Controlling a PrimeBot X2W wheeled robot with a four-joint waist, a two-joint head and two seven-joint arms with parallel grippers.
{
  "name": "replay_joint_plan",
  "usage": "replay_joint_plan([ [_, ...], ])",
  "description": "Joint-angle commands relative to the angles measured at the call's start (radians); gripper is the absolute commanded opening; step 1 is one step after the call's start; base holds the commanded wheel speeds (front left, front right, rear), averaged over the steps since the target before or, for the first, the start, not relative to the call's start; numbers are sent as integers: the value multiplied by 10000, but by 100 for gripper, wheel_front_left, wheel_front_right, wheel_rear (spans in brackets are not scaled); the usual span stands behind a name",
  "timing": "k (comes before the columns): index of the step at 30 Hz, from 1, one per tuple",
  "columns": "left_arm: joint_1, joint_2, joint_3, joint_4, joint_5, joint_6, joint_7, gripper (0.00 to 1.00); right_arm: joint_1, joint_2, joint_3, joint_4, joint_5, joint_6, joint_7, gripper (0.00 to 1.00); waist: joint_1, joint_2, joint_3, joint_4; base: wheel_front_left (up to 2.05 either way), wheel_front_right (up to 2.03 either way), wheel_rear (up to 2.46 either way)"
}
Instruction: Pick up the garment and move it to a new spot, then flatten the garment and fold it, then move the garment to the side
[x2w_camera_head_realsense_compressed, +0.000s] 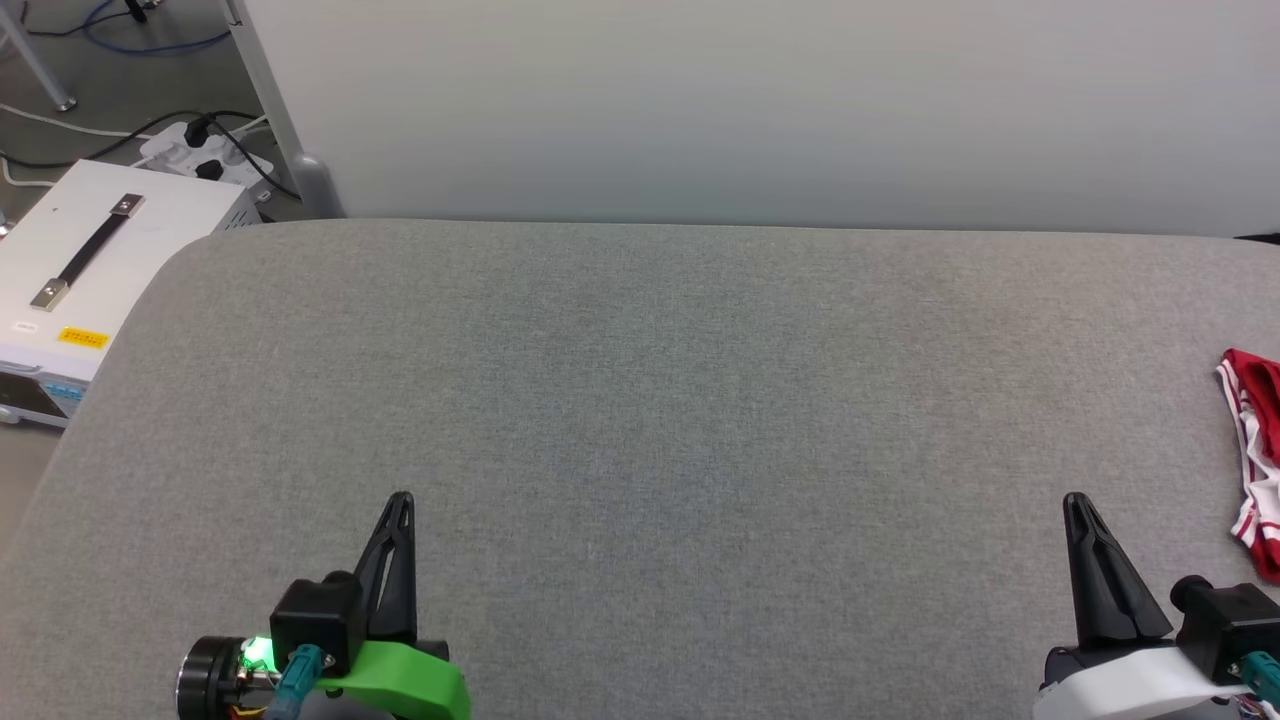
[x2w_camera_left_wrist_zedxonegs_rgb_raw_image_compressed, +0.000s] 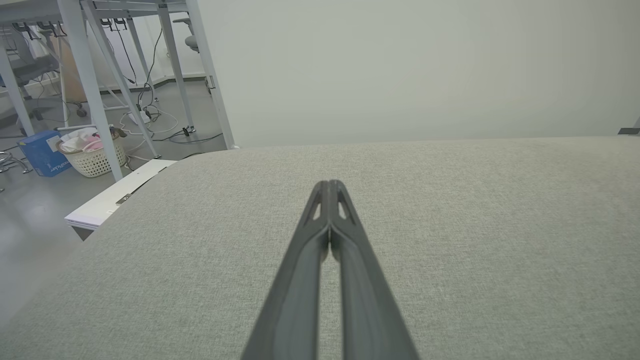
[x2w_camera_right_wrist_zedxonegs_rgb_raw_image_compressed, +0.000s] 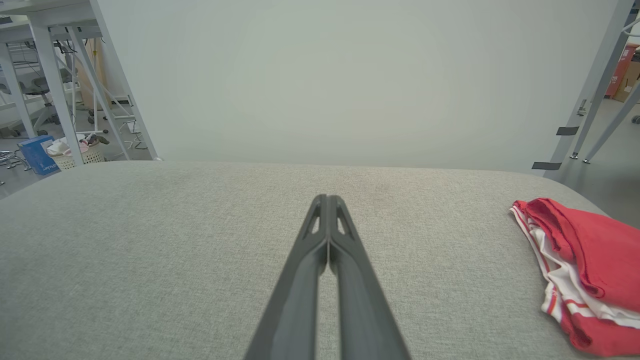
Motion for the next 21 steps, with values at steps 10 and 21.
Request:
replay_joint_plan([
  [10,-199,-101,111,-96,104,67,275,0,-323,41,81,59,-266,-3,284,0,0,-1,-2,-51,0,0,0],
  [21,-264,-132,166,-154,157,87,497,0,-449,65,130,88,-402,-4,511,0,0,-1,-4,-99,0,0,0],
])
